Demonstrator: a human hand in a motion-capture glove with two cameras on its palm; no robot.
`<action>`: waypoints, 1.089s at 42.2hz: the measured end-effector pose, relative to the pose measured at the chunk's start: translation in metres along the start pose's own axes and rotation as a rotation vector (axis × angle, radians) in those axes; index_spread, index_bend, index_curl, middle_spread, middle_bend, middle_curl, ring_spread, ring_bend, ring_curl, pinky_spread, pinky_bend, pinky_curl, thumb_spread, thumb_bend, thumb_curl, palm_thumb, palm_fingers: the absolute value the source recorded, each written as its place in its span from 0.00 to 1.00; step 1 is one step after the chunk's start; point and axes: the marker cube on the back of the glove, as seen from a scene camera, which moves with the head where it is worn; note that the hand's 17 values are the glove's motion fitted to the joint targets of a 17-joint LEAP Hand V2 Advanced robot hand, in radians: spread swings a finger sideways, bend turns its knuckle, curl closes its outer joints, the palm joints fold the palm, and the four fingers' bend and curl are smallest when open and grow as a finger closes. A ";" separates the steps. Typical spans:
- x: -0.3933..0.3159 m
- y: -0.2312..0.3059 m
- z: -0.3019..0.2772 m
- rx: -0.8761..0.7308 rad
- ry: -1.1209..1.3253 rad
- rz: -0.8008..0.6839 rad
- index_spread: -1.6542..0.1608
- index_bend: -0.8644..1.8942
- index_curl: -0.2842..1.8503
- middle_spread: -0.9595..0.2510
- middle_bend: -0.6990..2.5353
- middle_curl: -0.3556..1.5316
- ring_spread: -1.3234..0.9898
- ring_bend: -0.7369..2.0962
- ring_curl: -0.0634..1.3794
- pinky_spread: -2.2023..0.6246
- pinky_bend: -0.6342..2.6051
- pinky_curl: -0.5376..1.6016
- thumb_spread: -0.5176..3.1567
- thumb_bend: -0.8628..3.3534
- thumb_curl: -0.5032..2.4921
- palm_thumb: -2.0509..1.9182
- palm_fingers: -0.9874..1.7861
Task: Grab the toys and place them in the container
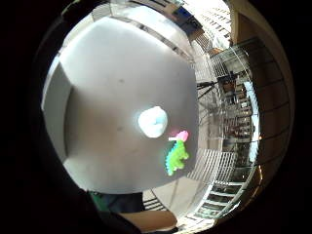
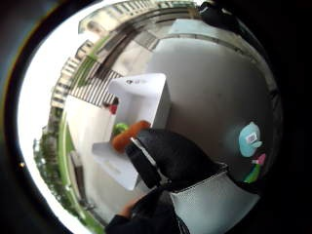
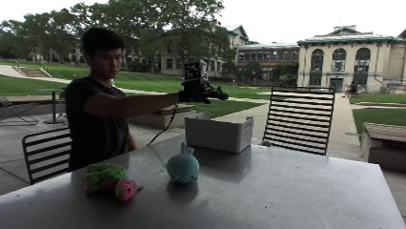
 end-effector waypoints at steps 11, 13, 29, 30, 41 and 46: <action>0.120 0.009 0.051 -0.082 -0.011 0.135 0.73 0.39 0.41 0.72 0.34 0.41 0.44 0.47 0.20 0.75 0.37 0.39 0.42 0.19 0.25 0.49 0.33; 0.138 0.015 0.063 -0.105 -0.020 0.145 0.73 0.39 0.41 0.71 0.34 0.41 0.44 0.46 0.20 0.75 0.36 0.39 0.42 0.19 0.25 0.49 0.33; 0.184 0.049 0.150 -0.223 -0.094 0.213 0.70 0.44 0.41 0.72 0.26 0.37 0.48 0.31 0.15 0.77 0.33 0.39 0.42 0.19 0.24 0.49 0.30; 0.186 0.050 0.156 -0.230 -0.098 0.215 0.70 0.44 0.41 0.72 0.26 0.37 0.48 0.31 0.15 0.77 0.33 0.39 0.42 0.19 0.24 0.49 0.30; 0.199 0.063 0.204 -0.337 -0.115 0.247 0.69 0.48 0.41 0.72 0.25 0.34 0.50 0.30 0.13 0.78 0.32 0.39 0.43 0.20 0.24 0.51 0.30; 0.201 0.068 0.219 -0.359 -0.129 0.257 0.68 0.49 0.41 0.71 0.26 0.34 0.49 0.33 0.14 0.78 0.31 0.39 0.44 0.21 0.25 0.54 0.35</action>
